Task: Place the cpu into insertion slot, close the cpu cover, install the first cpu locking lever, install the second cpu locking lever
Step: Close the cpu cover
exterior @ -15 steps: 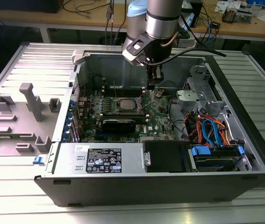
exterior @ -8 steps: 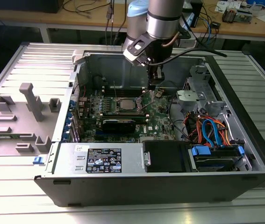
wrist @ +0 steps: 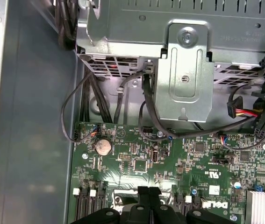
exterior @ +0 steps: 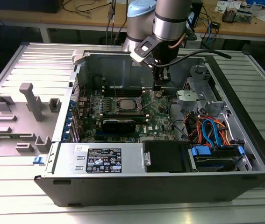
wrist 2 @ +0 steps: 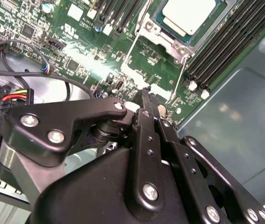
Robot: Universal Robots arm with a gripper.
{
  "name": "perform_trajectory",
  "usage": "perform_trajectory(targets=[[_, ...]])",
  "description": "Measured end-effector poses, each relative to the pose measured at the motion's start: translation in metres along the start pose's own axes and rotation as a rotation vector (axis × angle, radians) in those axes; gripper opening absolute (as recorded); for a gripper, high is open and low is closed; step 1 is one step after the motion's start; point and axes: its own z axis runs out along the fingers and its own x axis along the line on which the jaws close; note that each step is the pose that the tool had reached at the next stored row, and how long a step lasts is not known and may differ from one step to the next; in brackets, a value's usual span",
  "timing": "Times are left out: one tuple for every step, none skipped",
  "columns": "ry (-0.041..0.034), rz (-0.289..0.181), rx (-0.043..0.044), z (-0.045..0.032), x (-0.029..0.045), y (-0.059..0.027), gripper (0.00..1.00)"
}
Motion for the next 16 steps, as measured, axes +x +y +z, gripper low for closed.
perform_trajectory(targets=[[0.0000,0.000,0.0000,0.0000,0.0000,0.0000,0.11],[0.0000,0.000,0.0000,0.0000,0.0000,0.0000,0.11],[0.0000,0.000,0.0000,0.0000,0.0000,0.0001,0.11],[0.0000,0.000,0.0000,0.0000,0.0000,0.0001,0.11],[0.0000,0.000,0.0000,0.0000,0.0000,0.0001,0.11],[-0.0001,0.000,0.0000,0.0000,0.0000,0.0001,0.11],[-0.0002,0.000,0.0001,0.0001,-0.0001,0.0001,0.11],[-0.0001,0.000,0.0000,0.0002,-0.0001,0.0002,0.11],[0.0000,0.000,0.0000,0.0006,-0.0001,0.0009,0.11],[-0.0001,0.000,0.0000,0.0009,-0.0002,0.0027,0.11],[-0.0002,0.000,0.0000,0.0018,-0.0003,0.0063,0.11],[-0.0022,0.000,0.0002,0.0120,0.0006,0.0136,0.11],[-0.0061,-0.001,0.0005,0.0246,0.0012,0.0149,0.11],[-0.0097,-0.001,0.0007,0.0308,0.0015,0.0151,0.11],[-0.0101,-0.002,0.0032,0.0356,0.0017,0.0141,0.11],[-0.0100,-0.002,0.0032,0.0358,0.0017,0.0141,0.11]])
